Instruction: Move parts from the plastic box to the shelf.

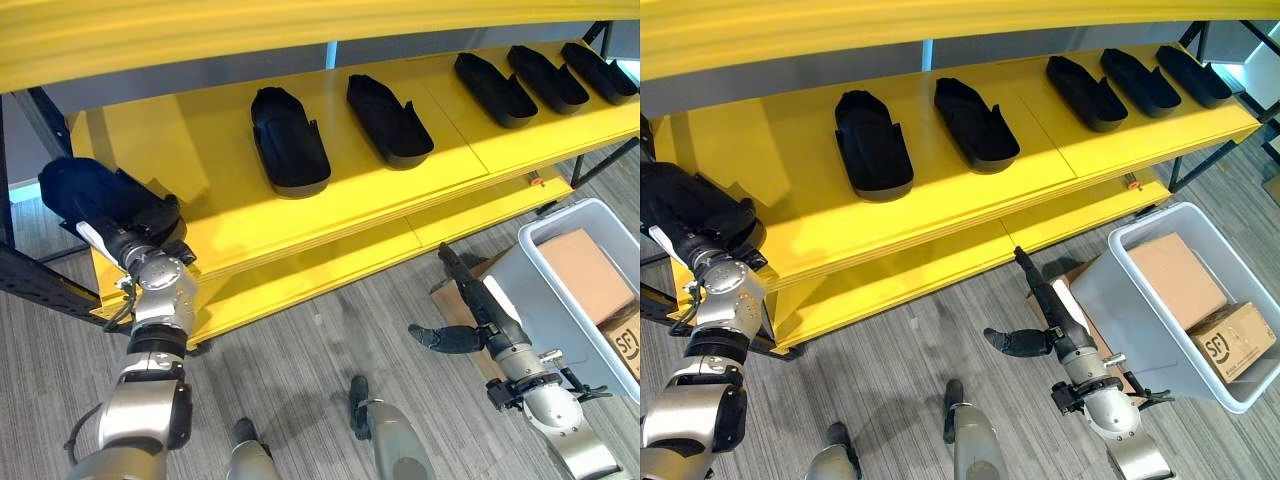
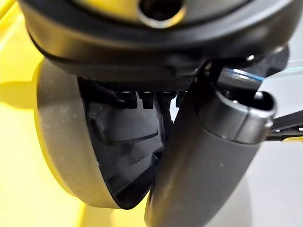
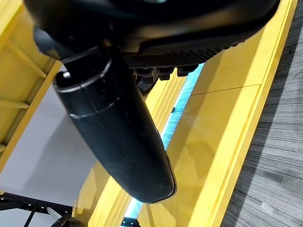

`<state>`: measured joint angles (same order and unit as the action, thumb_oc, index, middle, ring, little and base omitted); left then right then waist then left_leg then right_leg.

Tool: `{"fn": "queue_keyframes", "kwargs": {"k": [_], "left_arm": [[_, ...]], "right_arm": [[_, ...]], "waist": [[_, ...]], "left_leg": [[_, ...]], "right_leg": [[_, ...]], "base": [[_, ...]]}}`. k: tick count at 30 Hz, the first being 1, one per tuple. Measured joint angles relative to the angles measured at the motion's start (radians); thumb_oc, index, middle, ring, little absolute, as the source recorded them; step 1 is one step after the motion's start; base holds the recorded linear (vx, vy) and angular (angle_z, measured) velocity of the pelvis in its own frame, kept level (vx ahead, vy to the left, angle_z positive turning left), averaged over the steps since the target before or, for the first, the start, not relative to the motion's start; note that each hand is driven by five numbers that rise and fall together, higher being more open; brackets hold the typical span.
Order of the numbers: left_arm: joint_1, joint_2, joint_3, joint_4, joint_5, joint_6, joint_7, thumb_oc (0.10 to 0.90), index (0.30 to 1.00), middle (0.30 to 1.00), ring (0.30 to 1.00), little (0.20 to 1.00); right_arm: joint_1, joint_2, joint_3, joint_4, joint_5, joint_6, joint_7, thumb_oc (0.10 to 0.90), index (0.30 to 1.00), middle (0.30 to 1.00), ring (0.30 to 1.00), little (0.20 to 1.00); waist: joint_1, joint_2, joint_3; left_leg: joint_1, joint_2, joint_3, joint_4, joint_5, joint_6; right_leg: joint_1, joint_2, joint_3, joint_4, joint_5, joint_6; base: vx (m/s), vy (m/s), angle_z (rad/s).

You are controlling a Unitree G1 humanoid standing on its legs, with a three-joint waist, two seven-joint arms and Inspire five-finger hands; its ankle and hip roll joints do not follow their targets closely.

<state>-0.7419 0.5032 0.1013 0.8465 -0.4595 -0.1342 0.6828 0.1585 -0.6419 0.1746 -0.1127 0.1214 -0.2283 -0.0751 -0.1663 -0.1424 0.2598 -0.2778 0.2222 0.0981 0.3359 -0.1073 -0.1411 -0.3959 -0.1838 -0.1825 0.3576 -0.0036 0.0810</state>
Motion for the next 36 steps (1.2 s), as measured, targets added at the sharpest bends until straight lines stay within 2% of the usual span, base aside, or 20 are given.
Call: {"fn": "queue_keyframes", "kwargs": {"k": [9, 15, 22, 26, 36], "left_arm": [[-0.044, 0.064, -0.041, 0.097, 0.018, 0.004, -0.091, 0.9, 1.0, 1.0, 1.0, 1.0], [-0.101, 0.114, -0.114, 0.204, 0.152, 0.066, -0.169, 0.9, 1.0, 1.0, 1.0, 1.0], [-0.112, 0.123, -0.15, 0.248, 0.273, 0.098, -0.212, 0.9, 1.0, 1.0, 1.0, 1.0], [-0.114, 0.122, -0.181, 0.245, 0.31, 0.113, -0.214, 0.9, 1.0, 1.0, 1.0, 1.0], [-0.113, 0.11, -0.19, 0.241, 0.327, 0.11, -0.214, 0.9, 1.0, 1.0, 1.0, 1.0]], "right_arm": [[0.003, -0.026, 0.0, -0.007, 0.0, -0.001, 0.003, 0.9, 1.0, 1.0, 1.0, 1.0], [0.007, -0.036, -0.004, -0.009, 0.001, -0.001, 0.024, 0.9, 1.0, 1.0, 1.0, 1.0], [0.031, -0.036, -0.019, -0.015, 0.021, -0.003, 0.058, 0.9, 1.0, 1.0, 1.0, 1.0], [0.037, -0.038, -0.038, -0.015, 0.022, -0.003, 0.062, 0.9, 1.0, 1.0, 1.0, 1.0], [0.04, -0.037, -0.041, -0.042, 0.022, -0.007, 0.071, 0.9, 1.0, 1.0, 1.0, 1.0]], "waist": [[-0.006, 0.005, 0.024], [-0.02, 0.011, 0.026], [-0.025, 0.029, 0.031], [-0.024, 0.03, 0.031], [-0.023, 0.031, 0.031]], "left_leg": [[-0.004, 0.001, 0.005, 0.012, -0.005, 0.002], [-0.008, 0.002, 0.005, 0.025, -0.009, 0.001], [-0.018, 0.003, 0.005, 0.034, -0.01, 0.001], [-0.023, 0.004, 0.004, 0.042, -0.013, 0.001], [-0.034, 0.004, 0.002, 0.052, -0.014, 0.002]], "right_leg": [[-0.008, 0.001, 0.008, 0.007, 0.0, 0.0], [-0.008, 0.001, 0.01, 0.011, 0.0, -0.001], [-0.018, 0.002, 0.013, 0.013, 0.004, -0.004], [-0.02, 0.002, 0.013, 0.017, 0.003, -0.004], [-0.029, 0.0, 0.014, 0.024, 0.004, -0.004]], "base": [[-0.01, 0.002, -0.01], [0.0, 0.0, 0.0], [0.0, 0.0, 0.0], [0.0, 0.0, 0.0], [0.0, 0.0, 0.0]]}}
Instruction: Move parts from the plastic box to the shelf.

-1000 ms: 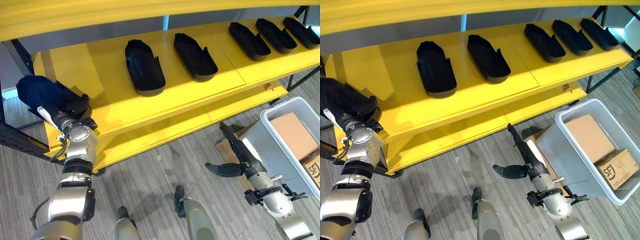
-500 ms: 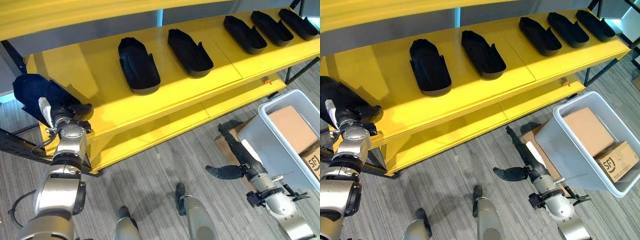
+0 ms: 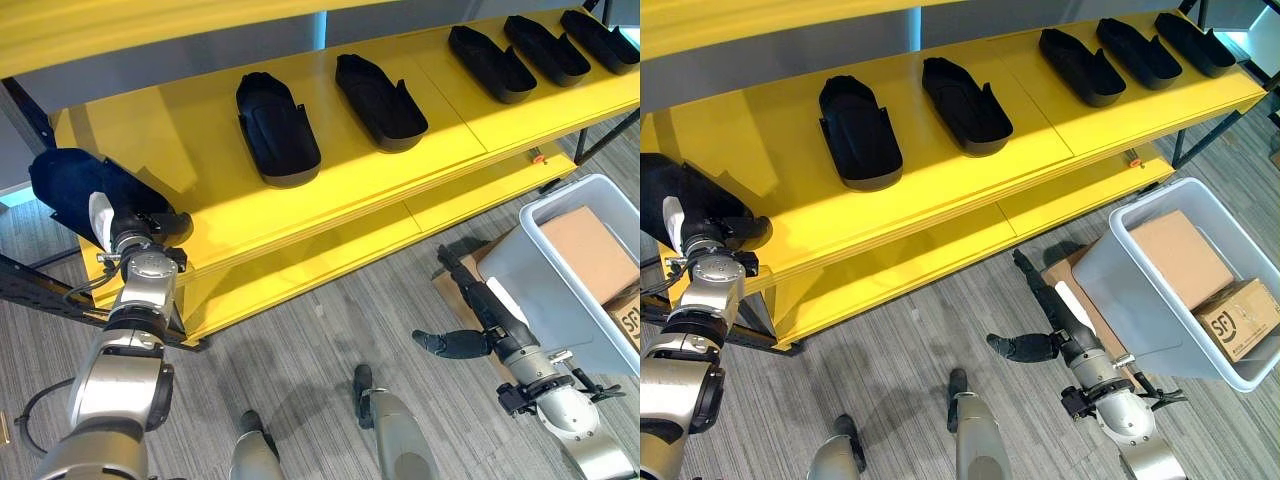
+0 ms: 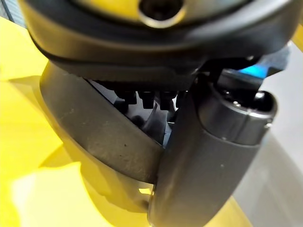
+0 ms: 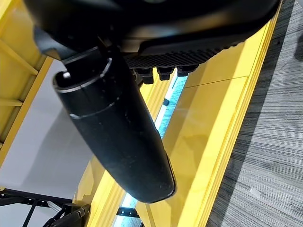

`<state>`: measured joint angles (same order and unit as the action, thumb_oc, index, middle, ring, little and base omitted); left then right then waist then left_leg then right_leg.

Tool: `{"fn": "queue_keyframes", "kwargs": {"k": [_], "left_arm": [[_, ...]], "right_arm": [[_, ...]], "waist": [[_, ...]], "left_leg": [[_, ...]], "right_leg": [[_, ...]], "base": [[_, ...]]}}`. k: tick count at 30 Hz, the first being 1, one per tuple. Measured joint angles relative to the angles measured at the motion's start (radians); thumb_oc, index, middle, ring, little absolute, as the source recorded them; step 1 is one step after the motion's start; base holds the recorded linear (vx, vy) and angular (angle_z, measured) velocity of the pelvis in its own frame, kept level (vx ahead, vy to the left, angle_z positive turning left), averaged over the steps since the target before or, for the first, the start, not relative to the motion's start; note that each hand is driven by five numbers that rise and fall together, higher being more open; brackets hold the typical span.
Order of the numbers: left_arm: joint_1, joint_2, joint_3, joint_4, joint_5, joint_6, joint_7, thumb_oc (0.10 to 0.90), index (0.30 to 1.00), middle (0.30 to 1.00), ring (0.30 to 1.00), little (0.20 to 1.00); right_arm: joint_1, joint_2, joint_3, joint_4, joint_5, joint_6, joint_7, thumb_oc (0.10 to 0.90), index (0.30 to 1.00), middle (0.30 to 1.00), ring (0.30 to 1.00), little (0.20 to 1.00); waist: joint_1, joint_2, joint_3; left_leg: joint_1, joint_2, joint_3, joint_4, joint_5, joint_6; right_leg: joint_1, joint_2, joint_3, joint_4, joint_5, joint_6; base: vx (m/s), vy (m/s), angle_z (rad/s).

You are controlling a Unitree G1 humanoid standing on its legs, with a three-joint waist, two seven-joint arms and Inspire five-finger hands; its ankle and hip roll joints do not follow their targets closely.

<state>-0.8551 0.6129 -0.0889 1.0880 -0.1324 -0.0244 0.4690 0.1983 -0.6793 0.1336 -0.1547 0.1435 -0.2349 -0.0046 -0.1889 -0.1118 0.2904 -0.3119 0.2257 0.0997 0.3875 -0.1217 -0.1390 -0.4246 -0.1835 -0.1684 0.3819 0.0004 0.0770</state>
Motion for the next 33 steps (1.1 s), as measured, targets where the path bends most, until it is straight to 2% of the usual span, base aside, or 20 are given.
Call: {"fn": "queue_keyframes", "kwargs": {"k": [10, 20, 26, 28, 33], "left_arm": [[0.051, -0.071, 0.05, -0.034, -0.019, -0.042, 0.004, 0.9, 1.0, 1.0, 1.0, 1.0], [0.086, -0.126, 0.013, -0.016, -0.018, -0.055, 0.003, 0.9, 1.0, 1.0, 1.0, 1.0], [0.09, -0.134, 0.002, -0.014, -0.017, -0.064, 0.003, 0.9, 1.0, 1.0, 1.0, 1.0], [0.093, -0.128, -0.036, -0.013, 0.013, -0.057, 0.004, 0.9, 1.0, 1.0, 1.0, 1.0], [0.094, -0.125, -0.058, -0.007, 0.1, -0.047, 0.005, 0.9, 1.0, 1.0, 1.0, 1.0]], "right_arm": [[-0.002, 0.0, -0.003, 0.0, 0.0, 0.0, 0.006, 0.9, 1.0, 1.0, 1.0, 1.0], [0.02, -0.001, 0.0, 0.0, 0.0, 0.001, 0.005, 0.9, 1.0, 1.0, 1.0, 1.0], [0.036, -0.001, 0.003, 0.0, 0.0, 0.001, 0.005, 0.9, 1.0, 1.0, 1.0, 1.0], [0.038, -0.001, 0.003, 0.0, 0.0, 0.001, 0.005, 0.9, 1.0, 1.0, 1.0, 1.0], [0.037, -0.001, 0.004, 0.0, 0.0, 0.001, 0.005, 0.9, 1.0, 1.0, 1.0, 1.0]], "waist": [[0.005, 0.021, -0.012], [0.003, 0.023, -0.073], [0.002, 0.022, -0.076], [0.002, 0.022, -0.076], [0.003, 0.022, -0.076]], "left_leg": [[0.0, -0.001, -0.002, 0.007, -0.004, 0.007], [-0.003, 0.0, -0.004, 0.006, -0.007, 0.006], [-0.003, 0.0, -0.005, 0.008, -0.007, 0.006], [-0.004, 0.0, -0.006, 0.008, -0.007, 0.006], [-0.009, 0.0, -0.008, 0.008, -0.007, 0.006]], "right_leg": [[0.0, -0.002, 0.002, 0.01, -0.001, 0.0], [0.0, -0.002, 0.003, 0.004, -0.007, -0.008], [0.0, 0.0, 0.004, 0.003, -0.006, -0.007], [0.0, 0.0, 0.004, 0.003, -0.006, -0.007], [0.0, -0.001, 0.001, 0.002, -0.007, -0.007]], "base": [[0.0, 0.0, 0.0], [0.0, 0.0, 0.0], [0.0, 0.0, 0.0], [0.0, 0.0, 0.0], [0.0, 0.0, 0.0]]}}
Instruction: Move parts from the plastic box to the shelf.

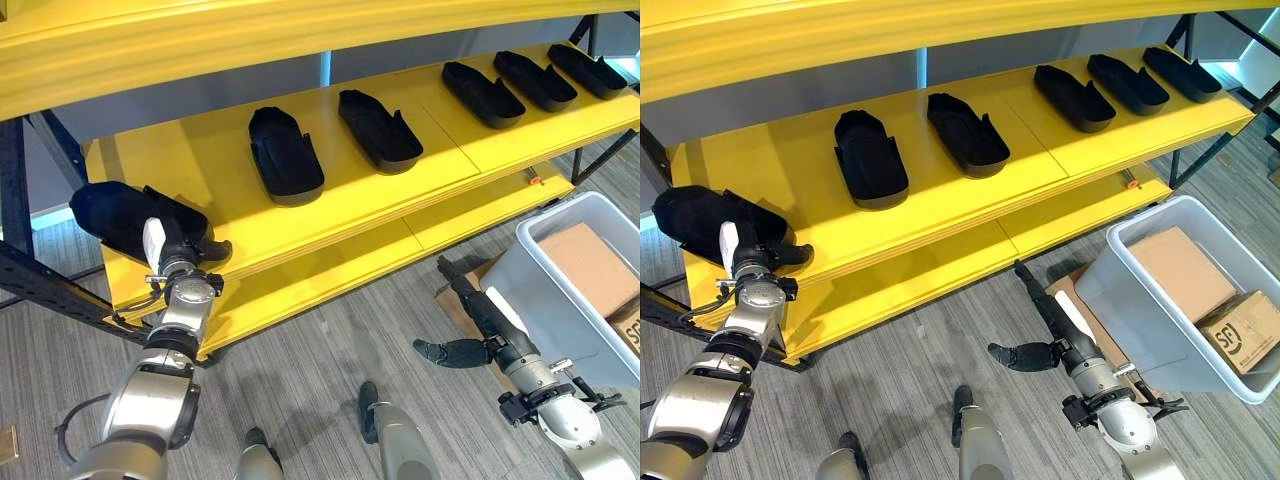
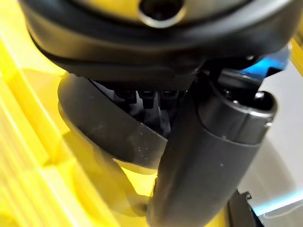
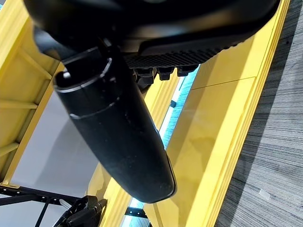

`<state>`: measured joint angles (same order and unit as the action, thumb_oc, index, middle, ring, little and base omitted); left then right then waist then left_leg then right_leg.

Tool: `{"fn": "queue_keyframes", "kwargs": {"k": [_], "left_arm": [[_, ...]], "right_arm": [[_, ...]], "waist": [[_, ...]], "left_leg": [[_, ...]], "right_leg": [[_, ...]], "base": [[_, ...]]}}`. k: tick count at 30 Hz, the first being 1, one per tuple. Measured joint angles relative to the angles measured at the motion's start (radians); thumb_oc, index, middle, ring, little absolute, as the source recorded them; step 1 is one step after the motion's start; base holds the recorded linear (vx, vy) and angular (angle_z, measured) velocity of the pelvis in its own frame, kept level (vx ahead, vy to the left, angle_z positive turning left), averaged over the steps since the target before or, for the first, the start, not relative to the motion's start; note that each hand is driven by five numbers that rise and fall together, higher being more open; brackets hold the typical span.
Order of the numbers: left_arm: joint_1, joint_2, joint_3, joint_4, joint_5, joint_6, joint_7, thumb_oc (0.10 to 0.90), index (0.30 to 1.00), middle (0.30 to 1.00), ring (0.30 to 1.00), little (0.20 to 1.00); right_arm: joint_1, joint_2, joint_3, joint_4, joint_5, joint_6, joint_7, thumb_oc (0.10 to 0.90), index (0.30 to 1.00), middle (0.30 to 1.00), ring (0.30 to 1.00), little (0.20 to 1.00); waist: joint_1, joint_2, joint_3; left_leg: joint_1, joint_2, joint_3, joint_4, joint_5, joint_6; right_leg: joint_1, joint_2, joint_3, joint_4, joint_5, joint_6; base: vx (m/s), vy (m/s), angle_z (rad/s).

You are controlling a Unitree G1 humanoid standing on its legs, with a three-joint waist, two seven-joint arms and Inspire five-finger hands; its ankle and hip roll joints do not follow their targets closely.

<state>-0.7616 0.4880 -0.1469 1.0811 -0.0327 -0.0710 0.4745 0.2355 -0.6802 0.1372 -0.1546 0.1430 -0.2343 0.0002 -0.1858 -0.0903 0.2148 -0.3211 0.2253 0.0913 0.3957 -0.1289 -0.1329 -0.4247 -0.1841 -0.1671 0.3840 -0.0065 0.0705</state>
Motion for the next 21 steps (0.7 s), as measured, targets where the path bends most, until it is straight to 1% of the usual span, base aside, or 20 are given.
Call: {"fn": "queue_keyframes", "kwargs": {"k": [3, 6, 7, 10, 11, 15, 21], "left_arm": [[0.0, 0.003, -0.009, 0.0, 0.011, 0.001, 0.0, 0.9, 1.0, 1.0, 1.0, 1.0], [0.0, 0.008, -0.022, 0.0, 0.051, 0.006, -0.002, 0.9, 1.0, 1.0, 1.0, 1.0], [-0.001, 0.013, -0.04, 0.0, 0.064, 0.006, -0.006, 0.9, 1.0, 1.0, 1.0, 1.0], [-0.001, 0.035, -0.088, -0.005, 0.169, 0.0, -0.028, 0.9, 1.0, 1.0, 1.0, 1.0], [0.002, 0.058, -0.128, -0.014, 0.222, -0.001, -0.044, 0.9, 1.0, 1.0, 1.0, 1.0], [0.009, 0.086, -0.174, -0.043, 0.363, -0.002, -0.052, 0.9, 1.0, 1.0, 1.0, 1.0], [0.015, 0.141, -0.227, -0.102, 0.48, -0.003, -0.057, 0.9, 1.0, 1.0, 1.0, 1.0]], "right_arm": [[0.0, 0.0, 0.0, 0.0, 0.0, 0.0, 0.0, 0.9, 1.0, 1.0, 1.0, 1.0], [0.0, 0.0, 0.0, 0.0, 0.0, 0.0, 0.0, 0.9, 1.0, 1.0, 1.0, 1.0], [0.001, 0.0, 0.0, 0.0, 0.0, 0.0, 0.0, 0.9, 1.0, 1.0, 1.0, 1.0], [0.0, 0.0, 0.0, 0.001, -0.001, -0.001, 0.0, 0.9, 1.0, 1.0, 1.0, 1.0], [0.002, -0.001, -0.002, 0.001, -0.001, -0.005, 0.0, 0.9, 1.0, 1.0, 1.0, 1.0], [0.001, -0.001, -0.002, 0.001, -0.001, -0.013, 0.003, 0.9, 1.0, 1.0, 1.0, 1.0], [0.001, -0.004, -0.003, 0.001, -0.002, -0.025, 0.003, 0.9, 1.0, 1.0, 1.0, 1.0]], "waist": [[0.001, 0.0, 0.0], [0.0, 0.0, 0.0], [0.0, -0.001, 0.0], [0.0, -0.003, 0.001], [-0.002, -0.004, 0.002], [-0.003, -0.006, 0.003], [-0.005, -0.011, 0.011]], "left_leg": [[-0.002, 0.0, -0.001, 0.0, 0.0, 0.0], [-0.005, 0.0, -0.003, 0.001, 0.0, 0.0], [-0.007, 0.0, -0.006, 0.002, 0.0, 0.0], [-0.009, -0.001, -0.011, 0.003, 0.001, -0.001], [-0.01, 0.0, -0.012, 0.005, 0.001, -0.001], [-0.017, -0.001, -0.012, 0.006, 0.002, 0.0], [-0.026, -0.001, -0.012, 0.006, 0.005, 0.001]], "right_leg": [[0.0, 0.0, -0.001, -0.001, 0.0, 0.0], [0.0, 0.0, -0.003, -0.002, 0.0, 0.0], [0.0, 0.0, -0.004, -0.002, 0.0, 0.0], [0.0, 0.0, -0.006, -0.003, 0.0, 0.0], [-0.001, 0.001, -0.006, -0.003, 0.0, 0.001], [-0.009, 0.005, 0.002, -0.007, 0.003, 0.005], [-0.02, 0.011, 0.012, -0.01, 0.006, 0.01]], "base": [[0.0, 0.0, 0.0], [0.0, 0.0, 0.0], [-0.01, 0.001, 0.04], [-0.01, 0.001, 0.03], [0.0, 0.0, 0.0], [0.0, 0.0, 0.0], [0.0, 0.0, 0.0]]}}
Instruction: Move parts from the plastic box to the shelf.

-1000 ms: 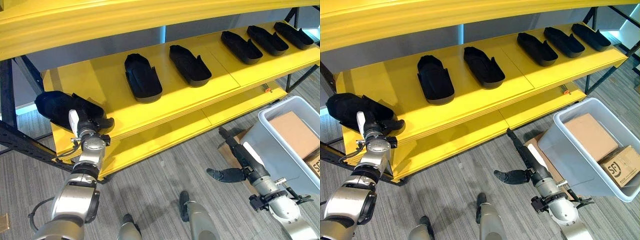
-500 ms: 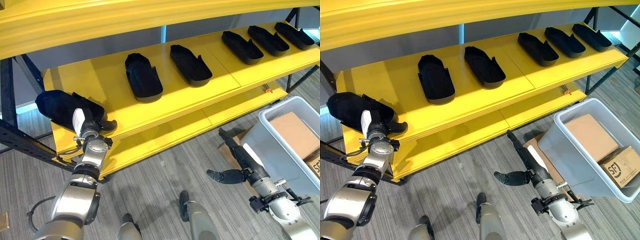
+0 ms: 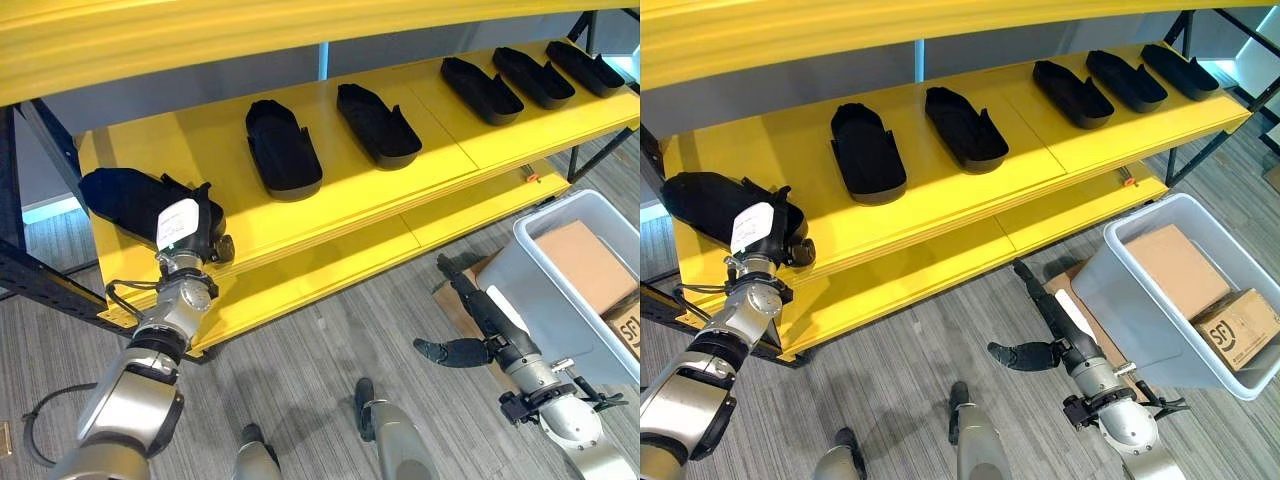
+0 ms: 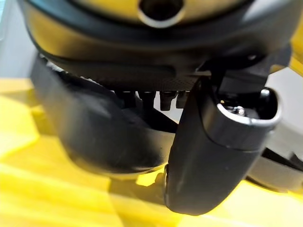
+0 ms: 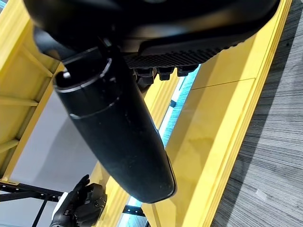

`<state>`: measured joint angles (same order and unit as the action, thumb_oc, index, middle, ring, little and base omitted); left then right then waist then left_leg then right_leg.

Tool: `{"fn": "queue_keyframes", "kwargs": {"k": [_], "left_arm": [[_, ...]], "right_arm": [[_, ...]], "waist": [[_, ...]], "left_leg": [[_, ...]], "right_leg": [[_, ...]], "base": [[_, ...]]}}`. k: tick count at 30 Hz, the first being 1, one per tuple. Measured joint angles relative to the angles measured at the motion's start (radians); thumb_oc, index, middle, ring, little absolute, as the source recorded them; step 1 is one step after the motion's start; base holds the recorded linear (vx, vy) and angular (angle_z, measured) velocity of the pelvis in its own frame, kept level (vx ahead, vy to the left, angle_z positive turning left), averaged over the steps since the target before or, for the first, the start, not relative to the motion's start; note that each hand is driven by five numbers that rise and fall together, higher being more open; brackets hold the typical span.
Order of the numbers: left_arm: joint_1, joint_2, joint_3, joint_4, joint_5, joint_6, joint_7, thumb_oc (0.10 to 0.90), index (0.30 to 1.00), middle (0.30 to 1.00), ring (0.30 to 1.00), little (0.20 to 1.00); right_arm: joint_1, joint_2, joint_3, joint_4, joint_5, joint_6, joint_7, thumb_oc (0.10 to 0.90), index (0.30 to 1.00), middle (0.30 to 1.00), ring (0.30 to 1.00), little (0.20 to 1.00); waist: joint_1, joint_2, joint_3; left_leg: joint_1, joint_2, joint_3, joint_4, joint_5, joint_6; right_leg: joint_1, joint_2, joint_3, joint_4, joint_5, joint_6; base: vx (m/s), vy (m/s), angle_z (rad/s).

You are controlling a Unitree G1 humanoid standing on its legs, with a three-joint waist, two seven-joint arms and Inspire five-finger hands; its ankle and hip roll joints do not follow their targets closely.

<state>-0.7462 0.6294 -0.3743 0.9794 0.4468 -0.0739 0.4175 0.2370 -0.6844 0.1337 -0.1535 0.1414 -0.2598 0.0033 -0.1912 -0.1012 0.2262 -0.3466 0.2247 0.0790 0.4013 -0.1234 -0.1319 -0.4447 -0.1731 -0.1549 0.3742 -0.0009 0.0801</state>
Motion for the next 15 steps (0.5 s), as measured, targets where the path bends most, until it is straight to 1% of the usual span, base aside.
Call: {"fn": "queue_keyframes", "kwargs": {"k": [2, 4, 5, 7, 9, 13, 15], "left_arm": [[0.011, 0.036, -0.039, -0.044, 0.07, -0.007, -0.011, 0.9, 1.0, 1.0, 1.0, 1.0], [0.018, 0.05, -0.054, -0.051, 0.104, -0.011, -0.013, 0.9, 1.0, 1.0, 1.0, 1.0], [0.032, 0.089, -0.075, -0.087, 0.148, -0.025, -0.019, 0.9, 1.0, 1.0, 1.0, 1.0], [0.033, 0.09, -0.065, -0.087, 0.157, -0.04, -0.017, 0.9, 1.0, 1.0, 1.0, 1.0], [0.032, 0.093, -0.063, -0.083, 0.163, -0.038, -0.02, 0.9, 1.0, 1.0, 1.0, 1.0], [0.058, 0.142, -0.063, -0.08, 0.21, -0.036, -0.037, 0.9, 1.0, 1.0, 1.0, 1.0], [0.065, 0.152, -0.06, -0.078, 0.228, -0.034, -0.036, 0.9, 1.0, 1.0, 1.0, 1.0]], "right_arm": [[-0.003, 0.0, -0.002, 0.0, 0.0, -0.004, 0.0, 0.9, 1.0, 1.0, 1.0, 1.0], [-0.003, -0.001, -0.003, 0.0, -0.001, -0.006, 0.001, 0.9, 1.0, 1.0, 1.0, 1.0], [-0.001, -0.005, -0.011, 0.0, -0.001, -0.009, 0.001, 0.9, 1.0, 1.0, 1.0, 1.0], [-0.002, -0.005, -0.018, 0.0, -0.002, -0.009, 0.001, 0.9, 1.0, 1.0, 1.0, 1.0], [-0.003, -0.006, -0.024, 0.0, -0.002, -0.01, 0.001, 0.9, 1.0, 1.0, 1.0, 1.0], [-0.003, -0.01, -0.041, 0.0, -0.002, -0.015, 0.001, 0.9, 1.0, 1.0, 1.0, 1.0], [0.001, -0.011, -0.045, 0.001, -0.002, -0.015, 0.001, 0.9, 1.0, 1.0, 1.0, 1.0]], "waist": [[0.0, -0.001, 0.01], [0.002, 0.001, 0.016], [0.001, 0.003, 0.029], [0.003, 0.006, 0.035], [0.002, 0.007, 0.036], [0.001, 0.014, 0.051], [0.003, 0.019, 0.055]], "left_leg": [[0.0, 0.0, 0.0, 0.0, 0.0, 0.0], [-0.001, 0.0, 0.0, 0.0, 0.0, 0.0], [0.001, 0.0, 0.0, -0.002, 0.0, 0.0], [0.001, 0.0, 0.0, -0.002, 0.001, 0.0], [0.001, 0.0, 0.0, -0.003, 0.001, 0.0], [0.002, 0.0, 0.0, -0.004, 0.001, 0.0], [0.002, -0.001, -0.001, -0.005, 0.001, 0.0]], "right_leg": [[0.0, 0.0, 0.0, 0.0, 0.0, 0.0], [0.0, 0.0, 0.0, 0.001, 0.0, 0.0], [0.0, 0.0, 0.0, 0.001, 0.0, 0.0], [0.0, 0.0, 0.0, 0.001, 0.0, 0.0], [0.0, 0.001, 0.0, 0.002, 0.0, -0.001], [0.0, 0.001, 0.0, 0.003, 0.0, 0.0], [0.0, 0.001, -0.001, 0.008, 0.001, 0.001]], "base": [[0.0, 0.0, 0.0], [0.0, 0.0, 0.0], [0.0, 0.0, 0.0], [0.0, 0.0, 0.0], [0.0, 0.0, 0.0], [0.0, 0.0, 0.0], [-0.01, 0.005, 0.02]]}}
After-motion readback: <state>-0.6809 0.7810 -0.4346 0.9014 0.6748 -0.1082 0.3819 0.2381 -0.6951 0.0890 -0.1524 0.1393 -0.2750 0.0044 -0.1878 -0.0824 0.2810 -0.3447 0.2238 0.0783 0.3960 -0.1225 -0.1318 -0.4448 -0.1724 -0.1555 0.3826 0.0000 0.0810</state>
